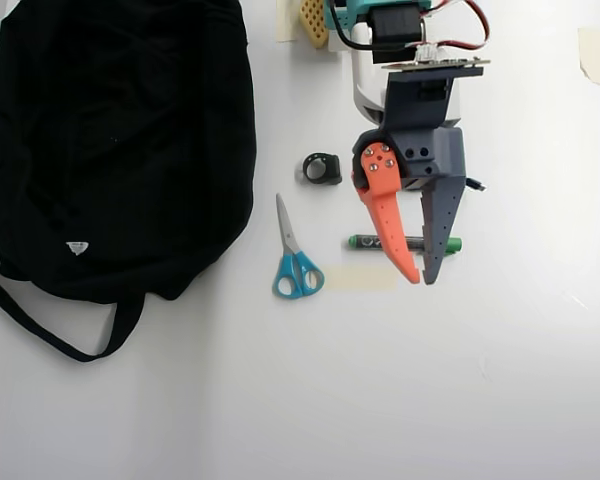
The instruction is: Put the green marker into the black bag
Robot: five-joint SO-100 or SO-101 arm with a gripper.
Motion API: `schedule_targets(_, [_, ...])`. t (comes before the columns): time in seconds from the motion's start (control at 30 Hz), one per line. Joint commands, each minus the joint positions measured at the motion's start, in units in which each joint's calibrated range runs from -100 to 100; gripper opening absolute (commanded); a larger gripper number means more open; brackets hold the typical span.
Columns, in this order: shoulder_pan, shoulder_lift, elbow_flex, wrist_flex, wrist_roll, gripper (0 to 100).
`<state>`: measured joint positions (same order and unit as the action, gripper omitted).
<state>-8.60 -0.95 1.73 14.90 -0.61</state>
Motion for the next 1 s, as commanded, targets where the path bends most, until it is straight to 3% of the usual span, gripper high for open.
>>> schedule_targets(0.0, [1.0, -0.6, -1.5, -1.1, 0.1, 2])
schedule_targets(0.6, [1.5, -1.9, 4.2, 1.0, -0.1, 2])
schedule_targets(0.7, [0.7, -1.9, 0.5, 10.7, -0.2, 2])
schedule_targets(0.83, [0.4, -1.9, -8.6, 35.7, -0.2, 2])
schedule_targets(0.97, [0.4, -1.9, -10.0, 48.8, -0.2, 2])
